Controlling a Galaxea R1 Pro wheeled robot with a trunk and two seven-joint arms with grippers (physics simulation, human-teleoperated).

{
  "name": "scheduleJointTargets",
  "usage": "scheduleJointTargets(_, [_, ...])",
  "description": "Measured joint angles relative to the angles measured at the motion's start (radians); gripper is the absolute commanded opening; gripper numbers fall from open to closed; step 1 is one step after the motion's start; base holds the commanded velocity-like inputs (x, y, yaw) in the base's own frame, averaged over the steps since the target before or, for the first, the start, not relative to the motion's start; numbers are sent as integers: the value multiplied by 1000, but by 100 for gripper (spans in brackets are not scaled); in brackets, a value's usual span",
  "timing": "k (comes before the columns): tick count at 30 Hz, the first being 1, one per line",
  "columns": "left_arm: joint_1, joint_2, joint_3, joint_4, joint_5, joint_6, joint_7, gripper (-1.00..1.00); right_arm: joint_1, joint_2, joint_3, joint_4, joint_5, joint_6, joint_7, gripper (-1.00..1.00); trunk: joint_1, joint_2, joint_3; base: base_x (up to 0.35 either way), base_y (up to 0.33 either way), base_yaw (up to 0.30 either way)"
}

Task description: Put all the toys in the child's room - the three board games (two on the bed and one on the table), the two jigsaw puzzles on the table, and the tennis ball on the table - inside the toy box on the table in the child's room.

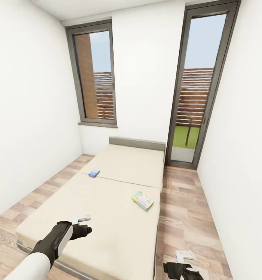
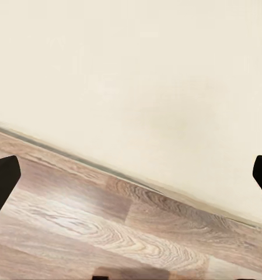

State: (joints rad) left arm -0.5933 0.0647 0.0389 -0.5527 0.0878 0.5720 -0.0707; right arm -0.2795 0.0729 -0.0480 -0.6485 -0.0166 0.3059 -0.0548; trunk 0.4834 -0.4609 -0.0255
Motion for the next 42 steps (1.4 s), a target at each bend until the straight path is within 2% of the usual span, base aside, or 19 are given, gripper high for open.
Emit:
scheduleJointTargets(8, [0,-1,0,0,0,0,0,100,0,0,0,0,0,0,0,100,0,0,0,174,-72,287])
scheduleJointTargets(36, [0,-8,-2,0,-1,-5,0,100,1,2,2,0,1,0,0,100,1,0,0,5,-10,291])
scheduleJointTargets(42, [1,-13,-38,0,-1,-5,-1,100,0,3,2,0,1,0,0,100,1,0,0,0,-139,291])
